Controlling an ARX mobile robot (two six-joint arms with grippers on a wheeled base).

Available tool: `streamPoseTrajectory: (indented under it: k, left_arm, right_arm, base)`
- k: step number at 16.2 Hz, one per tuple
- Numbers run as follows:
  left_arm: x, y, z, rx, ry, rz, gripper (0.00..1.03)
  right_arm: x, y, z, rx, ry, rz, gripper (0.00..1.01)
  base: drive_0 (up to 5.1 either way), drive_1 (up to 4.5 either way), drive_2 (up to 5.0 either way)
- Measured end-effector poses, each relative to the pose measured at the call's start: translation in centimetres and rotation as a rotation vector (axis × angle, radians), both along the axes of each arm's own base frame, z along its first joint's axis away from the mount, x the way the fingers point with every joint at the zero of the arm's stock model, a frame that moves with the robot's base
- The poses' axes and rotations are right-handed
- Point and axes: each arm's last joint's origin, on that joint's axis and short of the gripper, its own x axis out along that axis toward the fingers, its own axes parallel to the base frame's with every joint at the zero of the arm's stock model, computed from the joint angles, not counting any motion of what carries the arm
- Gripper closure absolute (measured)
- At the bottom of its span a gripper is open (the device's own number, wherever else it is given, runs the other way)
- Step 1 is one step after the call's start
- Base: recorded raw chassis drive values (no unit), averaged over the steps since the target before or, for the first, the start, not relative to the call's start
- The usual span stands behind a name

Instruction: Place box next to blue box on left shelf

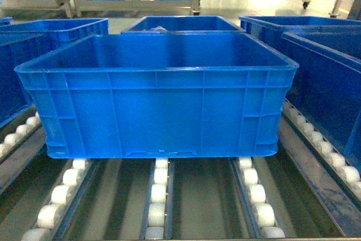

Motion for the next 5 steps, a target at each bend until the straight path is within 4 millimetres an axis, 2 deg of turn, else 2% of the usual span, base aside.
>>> streamPoseTrajectory:
  k: [5]
  left_arm:
    - [0.0, 0.0, 0.0, 0.0, 0.0, 0.0, 0.05]
  right_arm:
    - [0.0, 0.0, 0.0, 0.0, 0.0, 0.0, 0.03]
  base:
    - [0.0, 0.0, 0.0]
